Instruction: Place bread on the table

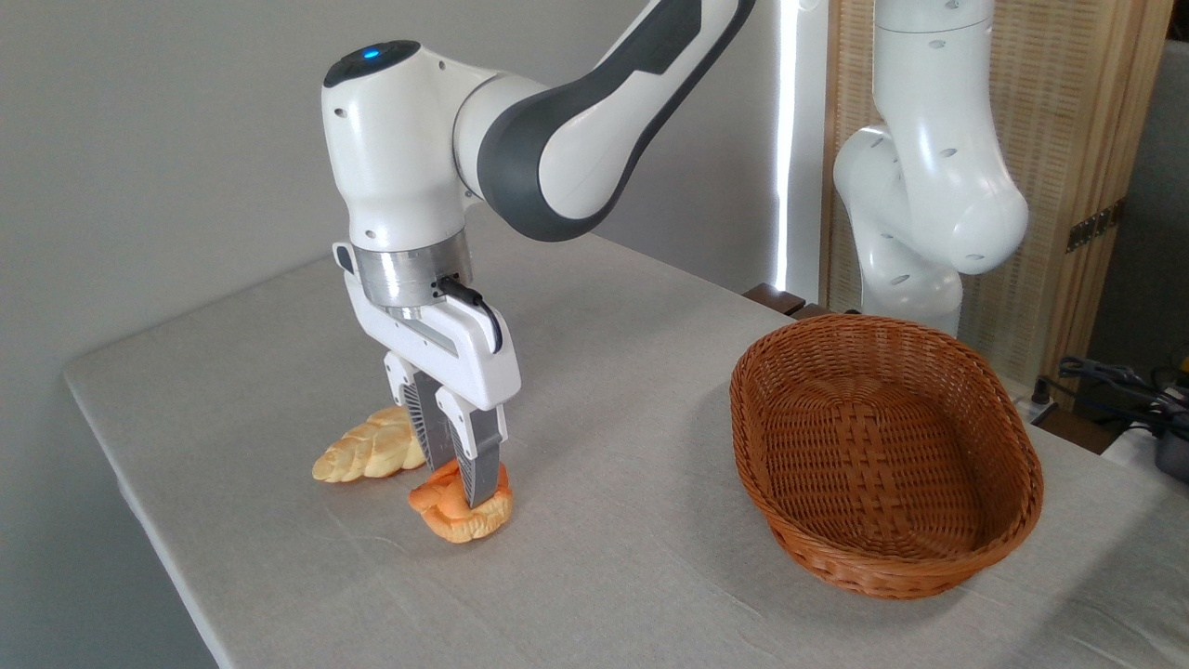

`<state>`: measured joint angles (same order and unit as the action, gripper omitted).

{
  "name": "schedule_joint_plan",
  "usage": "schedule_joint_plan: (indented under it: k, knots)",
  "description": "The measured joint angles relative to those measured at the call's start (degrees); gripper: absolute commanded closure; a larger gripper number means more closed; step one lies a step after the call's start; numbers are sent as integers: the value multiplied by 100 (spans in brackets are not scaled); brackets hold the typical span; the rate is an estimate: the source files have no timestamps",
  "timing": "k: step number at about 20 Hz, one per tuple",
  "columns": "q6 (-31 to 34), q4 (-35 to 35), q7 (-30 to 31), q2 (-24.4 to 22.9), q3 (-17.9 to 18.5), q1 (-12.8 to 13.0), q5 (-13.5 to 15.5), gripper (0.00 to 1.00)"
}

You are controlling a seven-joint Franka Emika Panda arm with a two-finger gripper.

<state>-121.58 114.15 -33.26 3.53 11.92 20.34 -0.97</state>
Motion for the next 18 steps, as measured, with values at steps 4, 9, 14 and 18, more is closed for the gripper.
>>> schedule_joint_plan:
  k: [4,9,14,18]
  knots:
    - [0,-89,0,-15,-2,-37,0,0]
    - [160,-289,17,-123,-54,-135,68,0]
    - [1554,-1069,-5,-632,-644,-953,342,0]
    - [2923,-1898,-519,-778,-924,-1402,535,0]
